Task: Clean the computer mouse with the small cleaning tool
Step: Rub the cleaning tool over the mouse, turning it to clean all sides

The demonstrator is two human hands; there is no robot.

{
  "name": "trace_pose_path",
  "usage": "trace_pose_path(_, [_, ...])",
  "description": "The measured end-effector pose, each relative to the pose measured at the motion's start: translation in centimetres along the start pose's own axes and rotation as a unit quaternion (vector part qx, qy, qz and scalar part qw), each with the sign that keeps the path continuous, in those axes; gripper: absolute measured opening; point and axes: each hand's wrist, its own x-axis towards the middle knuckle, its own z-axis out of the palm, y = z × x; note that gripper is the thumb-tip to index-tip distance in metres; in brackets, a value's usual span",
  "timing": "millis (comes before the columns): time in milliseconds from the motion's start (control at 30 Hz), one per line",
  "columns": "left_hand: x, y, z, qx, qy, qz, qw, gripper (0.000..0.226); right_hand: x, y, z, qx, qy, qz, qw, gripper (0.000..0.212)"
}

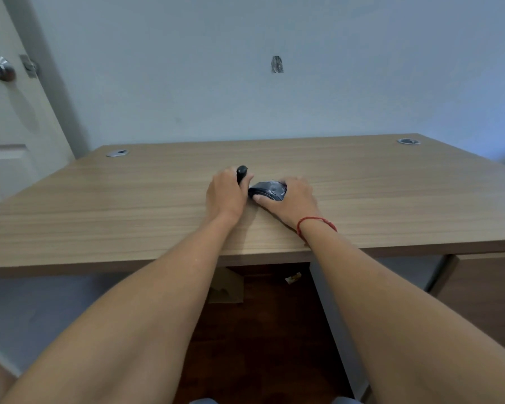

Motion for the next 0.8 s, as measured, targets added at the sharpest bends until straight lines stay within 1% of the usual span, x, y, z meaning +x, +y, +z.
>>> trace_pose_path(133, [0.3,0.4,-0.8,-0.096,0.044,-0.023,0.994,0.034,0.1,0.2,0.0,0.032,0.0,-0.003,0.999,0.061])
trace_pose_path(233, [0.4,1.2,-1.3,-0.152,0.081,-0.008,0.985,0.034,0.0,0.4,-0.2,0.094,-0.024,0.014,0.995,0.073])
trace_pose_path(333, [0.0,1.1,-0.6,-0.142,0.053,0.011,0.988,0.037,-0.1,0.8,-0.4,0.136,-0.038,0.02,0.99,0.071])
trace_pose_path(400, [-0.2,0.4,-0.3,-0.12,0.045,-0.003,0.992,0.038,0.1,0.9,-0.4,0.148,-0.046,0.023,0.988,0.072])
trace_pose_path(500, [0.1,-0.4,-0.5,-0.063,0.03,-0.022,0.997,0.038,0.0,1.0,-0.7,0.156,-0.053,0.026,0.986,0.078])
trace_pose_path(600, [0.7,-1.0,-0.8,-0.012,0.014,-0.022,1.0,0.042,-0.1,1.0,-0.9,0.167,-0.056,0.026,0.984,0.078])
trace_pose_path(667, [1.0,-0.8,-1.3,-0.03,0.016,-0.023,0.999,0.044,-0.1,1.1,-0.8,0.153,-0.055,0.021,0.986,0.076])
trace_pose_path(800, [1.8,1.3,-1.9,-0.108,0.018,-0.012,0.994,0.042,-0.1,1.0,-0.7,0.134,-0.055,0.016,0.989,0.071])
